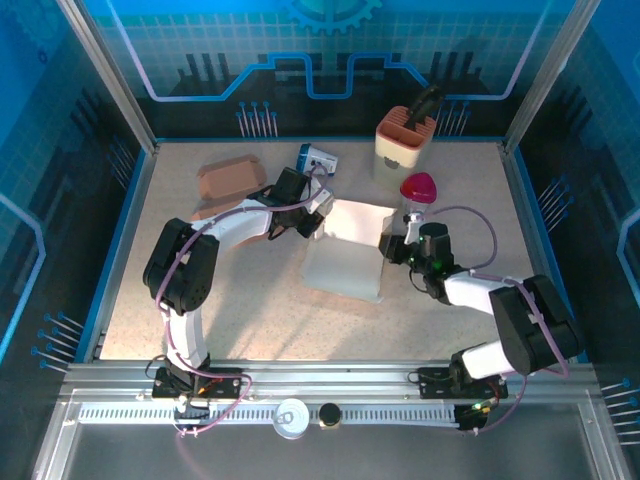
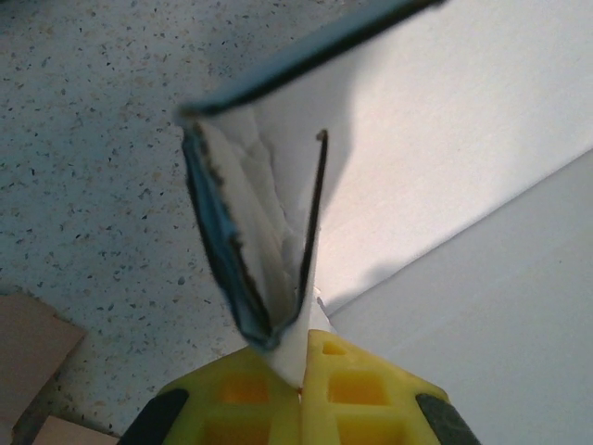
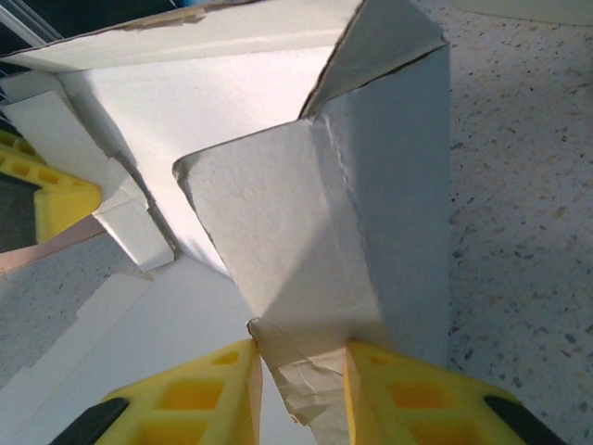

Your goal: Fold the paper box

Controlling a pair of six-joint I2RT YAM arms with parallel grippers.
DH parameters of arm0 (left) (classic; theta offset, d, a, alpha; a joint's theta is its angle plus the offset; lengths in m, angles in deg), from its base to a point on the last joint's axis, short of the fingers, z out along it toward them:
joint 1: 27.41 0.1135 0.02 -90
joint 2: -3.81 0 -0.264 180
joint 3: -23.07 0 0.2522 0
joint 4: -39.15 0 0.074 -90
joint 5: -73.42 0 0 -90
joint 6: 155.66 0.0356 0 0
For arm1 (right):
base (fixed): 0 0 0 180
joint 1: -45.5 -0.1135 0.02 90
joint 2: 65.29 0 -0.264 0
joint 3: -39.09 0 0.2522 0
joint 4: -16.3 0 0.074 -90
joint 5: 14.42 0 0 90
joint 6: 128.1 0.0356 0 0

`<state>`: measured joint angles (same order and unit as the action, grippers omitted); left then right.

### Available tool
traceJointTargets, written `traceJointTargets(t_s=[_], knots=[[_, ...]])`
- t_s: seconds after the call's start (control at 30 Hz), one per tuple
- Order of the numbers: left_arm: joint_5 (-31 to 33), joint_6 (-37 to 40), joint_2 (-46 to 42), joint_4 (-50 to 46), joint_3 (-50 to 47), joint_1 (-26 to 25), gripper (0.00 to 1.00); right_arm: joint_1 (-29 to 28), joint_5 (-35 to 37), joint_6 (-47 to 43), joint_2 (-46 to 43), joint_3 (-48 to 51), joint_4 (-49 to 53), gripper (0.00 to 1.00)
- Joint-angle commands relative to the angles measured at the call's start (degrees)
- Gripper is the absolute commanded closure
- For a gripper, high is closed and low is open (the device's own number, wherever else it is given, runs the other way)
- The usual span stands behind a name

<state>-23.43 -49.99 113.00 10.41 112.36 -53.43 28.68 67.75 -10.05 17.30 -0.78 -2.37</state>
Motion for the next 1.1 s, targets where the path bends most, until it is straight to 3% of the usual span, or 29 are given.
traceJointTargets(t_s=[0.0, 0.1, 0.2, 0.5, 0.8, 1.07], knots=[[-1.59, 1.97, 0.98, -2.67, 0.61, -0.70, 1.00, -0.29, 1.13, 0.26, 2.88, -2.04, 4.19, 0.73], [-1.49, 2.00, 0.90, -2.60, 0.50, -0.69, 1.00, -0.49, 3.08, 2.09, 4.60, -3.43, 6.06, 0.76], [-1.09, 1.58, 0.77, -2.63, 0.39, -0.77, 1.00, -0.92, 3.11, 3.26, 4.99, -3.40, 5.92, 0.72], [0.58, -3.61, -1.54, -0.15, -2.94, -0.43, 1.00, -2.46, 7.29, 6.84, -2.85, 0.33, 11.07, 0.72], [-0.13, -3.69, -1.65, -0.64, -3.20, -0.43, 1.00, 2.60, 2.94, 2.14, 1.65, -4.85, 11.10, 0.77], [-0.36, -3.16, -1.51, -0.66, -2.93, -0.43, 1.00, 2.58, -2.62, -0.10, 4.66, -6.65, 8.23, 0.83]])
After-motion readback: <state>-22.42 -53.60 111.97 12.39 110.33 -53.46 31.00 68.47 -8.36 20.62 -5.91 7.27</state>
